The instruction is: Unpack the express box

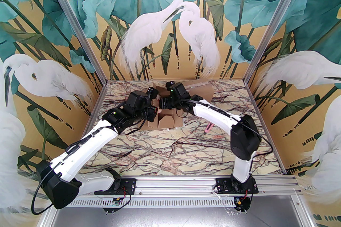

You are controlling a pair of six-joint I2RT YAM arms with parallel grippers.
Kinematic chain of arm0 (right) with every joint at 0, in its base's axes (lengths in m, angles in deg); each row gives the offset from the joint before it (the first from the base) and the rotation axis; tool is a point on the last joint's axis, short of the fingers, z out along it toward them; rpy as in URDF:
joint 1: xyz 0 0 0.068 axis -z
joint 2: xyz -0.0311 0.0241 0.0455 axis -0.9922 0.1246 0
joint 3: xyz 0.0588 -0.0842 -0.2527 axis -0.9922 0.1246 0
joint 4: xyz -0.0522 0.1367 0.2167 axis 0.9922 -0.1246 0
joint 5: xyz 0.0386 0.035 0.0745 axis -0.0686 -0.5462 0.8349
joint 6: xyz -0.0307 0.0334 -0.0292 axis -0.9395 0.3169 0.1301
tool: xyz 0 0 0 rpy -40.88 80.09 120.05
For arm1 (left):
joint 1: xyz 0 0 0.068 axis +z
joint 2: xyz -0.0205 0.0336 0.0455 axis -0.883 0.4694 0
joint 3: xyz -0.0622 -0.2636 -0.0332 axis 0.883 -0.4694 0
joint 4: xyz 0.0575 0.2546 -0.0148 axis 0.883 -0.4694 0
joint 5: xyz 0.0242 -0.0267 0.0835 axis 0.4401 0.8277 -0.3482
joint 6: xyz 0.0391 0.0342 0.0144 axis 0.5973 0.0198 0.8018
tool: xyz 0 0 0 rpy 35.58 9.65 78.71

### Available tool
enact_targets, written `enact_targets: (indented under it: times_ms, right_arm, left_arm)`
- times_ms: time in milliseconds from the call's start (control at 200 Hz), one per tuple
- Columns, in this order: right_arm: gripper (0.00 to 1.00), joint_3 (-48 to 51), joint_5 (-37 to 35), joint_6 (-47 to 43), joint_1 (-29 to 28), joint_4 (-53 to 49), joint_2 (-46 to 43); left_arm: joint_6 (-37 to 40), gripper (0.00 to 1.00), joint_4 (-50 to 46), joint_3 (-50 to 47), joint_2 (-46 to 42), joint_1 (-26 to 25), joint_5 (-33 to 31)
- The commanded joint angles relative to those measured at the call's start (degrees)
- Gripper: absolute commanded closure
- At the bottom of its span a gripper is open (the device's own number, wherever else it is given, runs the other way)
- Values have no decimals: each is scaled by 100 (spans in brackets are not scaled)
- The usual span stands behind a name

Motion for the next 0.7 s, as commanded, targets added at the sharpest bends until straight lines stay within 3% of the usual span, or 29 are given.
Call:
enact_targets:
  times_ms: [0, 125, 295, 460, 695]
  right_arm:
    - [40, 143, 304, -1178, 23, -18, -393]
    - [35, 219, 0, -1902, 14, -110, -639]
    - [34, 905, -282, -2409, -31, 857, -1048]
    - [35, 673, -392, -2432, -103, 324, -839]
    - [32, 922, -823, -3075, -220, 433, -1098]
  left_arm:
    - [260, 100, 289, 26, -176, 89, 617]
    - [296, 100, 81, 127, -112, 130, 644]
    - [147, 100, 69, 197, 53, 131, 793]
    - [10, 100, 253, 193, 136, 132, 1074]
    - [-123, 100, 359, 250, 368, 152, 1728]
